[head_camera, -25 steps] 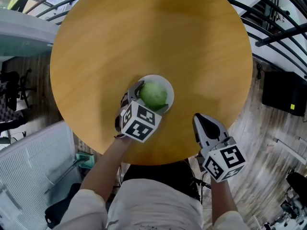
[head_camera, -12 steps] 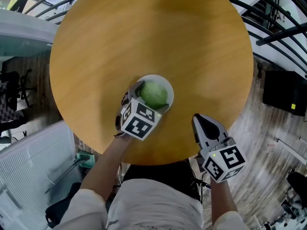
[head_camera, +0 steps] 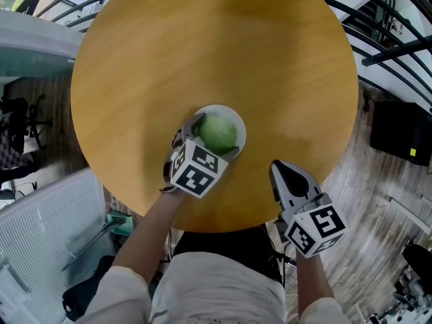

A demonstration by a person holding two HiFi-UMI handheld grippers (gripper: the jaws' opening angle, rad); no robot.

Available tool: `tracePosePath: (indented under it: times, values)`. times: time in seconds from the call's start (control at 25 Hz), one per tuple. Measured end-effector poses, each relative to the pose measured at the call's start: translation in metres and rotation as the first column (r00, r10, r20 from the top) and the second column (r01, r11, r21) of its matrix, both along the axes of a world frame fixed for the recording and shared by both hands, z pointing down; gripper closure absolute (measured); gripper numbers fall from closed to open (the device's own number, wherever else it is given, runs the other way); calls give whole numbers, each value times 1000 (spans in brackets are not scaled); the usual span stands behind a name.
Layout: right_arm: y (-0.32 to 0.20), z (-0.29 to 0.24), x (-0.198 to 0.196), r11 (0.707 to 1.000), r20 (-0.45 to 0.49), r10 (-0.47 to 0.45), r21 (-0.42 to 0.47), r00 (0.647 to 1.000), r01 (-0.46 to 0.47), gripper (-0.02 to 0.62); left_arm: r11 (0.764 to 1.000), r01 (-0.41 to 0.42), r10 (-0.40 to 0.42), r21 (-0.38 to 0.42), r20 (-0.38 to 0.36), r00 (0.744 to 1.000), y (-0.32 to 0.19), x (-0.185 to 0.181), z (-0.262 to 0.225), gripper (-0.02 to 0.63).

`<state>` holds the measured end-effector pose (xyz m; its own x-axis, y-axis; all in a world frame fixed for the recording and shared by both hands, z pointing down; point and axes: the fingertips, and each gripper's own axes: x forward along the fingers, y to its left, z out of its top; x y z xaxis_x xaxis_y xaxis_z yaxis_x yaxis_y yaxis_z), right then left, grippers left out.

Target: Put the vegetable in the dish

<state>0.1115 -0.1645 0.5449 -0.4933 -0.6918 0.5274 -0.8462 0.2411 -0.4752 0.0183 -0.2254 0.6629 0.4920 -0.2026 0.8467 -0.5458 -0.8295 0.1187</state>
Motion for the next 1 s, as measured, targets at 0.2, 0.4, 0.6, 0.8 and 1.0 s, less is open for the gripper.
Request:
tracePosePath:
  times: [0.2, 0.4, 0.6, 0.8, 1.0]
  values:
    - [0, -3, 0, 1000, -1, -5, 4, 1000, 5, 571, 1000, -12, 12, -11, -3, 1000, 2, -2, -4, 118]
    - [0, -10, -1, 1000, -10, -10, 17, 1000, 10, 571, 999, 13, -12, 37, -26, 1000, -2, -9, -29, 120]
    - [4, -33, -6, 998, -20, -33, 53, 999, 34, 571, 995, 66, -60, 73, -76, 995, 7, -22, -59, 121]
    - [13, -66, -9, 994, -55, -53, 95, 997, 58, 571, 973, 205, -186, 110, -163, 969, 23, -42, -113, 362]
    - [17, -98, -3, 986, -86, -54, 151, 995, 66, 571, 936, 292, -248, 195, -223, 943, 36, -61, -172, 528]
